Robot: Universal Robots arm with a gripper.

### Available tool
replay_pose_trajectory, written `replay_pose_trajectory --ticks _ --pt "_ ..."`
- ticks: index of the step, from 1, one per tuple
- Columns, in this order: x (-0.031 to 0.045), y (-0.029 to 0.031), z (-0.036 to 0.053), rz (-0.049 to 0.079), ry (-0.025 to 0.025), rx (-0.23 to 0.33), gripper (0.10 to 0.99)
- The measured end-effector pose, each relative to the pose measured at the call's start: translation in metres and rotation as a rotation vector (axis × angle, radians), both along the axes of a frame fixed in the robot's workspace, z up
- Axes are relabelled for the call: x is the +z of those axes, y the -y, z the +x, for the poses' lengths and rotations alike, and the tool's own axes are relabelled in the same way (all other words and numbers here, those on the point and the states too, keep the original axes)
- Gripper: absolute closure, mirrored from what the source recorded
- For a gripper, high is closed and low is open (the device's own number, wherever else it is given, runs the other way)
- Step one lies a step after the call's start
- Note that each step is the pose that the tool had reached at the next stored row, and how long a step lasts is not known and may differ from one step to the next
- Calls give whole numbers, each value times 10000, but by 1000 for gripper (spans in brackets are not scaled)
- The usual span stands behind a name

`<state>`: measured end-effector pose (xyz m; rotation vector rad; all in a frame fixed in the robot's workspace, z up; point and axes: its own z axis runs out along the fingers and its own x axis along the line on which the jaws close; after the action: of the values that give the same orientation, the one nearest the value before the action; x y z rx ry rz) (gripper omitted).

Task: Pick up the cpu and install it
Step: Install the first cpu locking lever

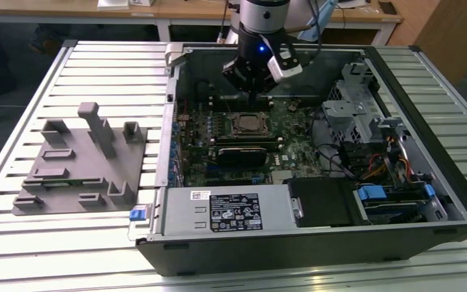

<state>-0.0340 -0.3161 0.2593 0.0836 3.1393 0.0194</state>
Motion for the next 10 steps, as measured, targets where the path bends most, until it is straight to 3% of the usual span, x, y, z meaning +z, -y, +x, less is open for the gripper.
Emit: replay_pose_trajectory --ticks 3,10 --pt "0 0 0 0 0 293 980" --pt "-1 0 -24 2 1 351 980"
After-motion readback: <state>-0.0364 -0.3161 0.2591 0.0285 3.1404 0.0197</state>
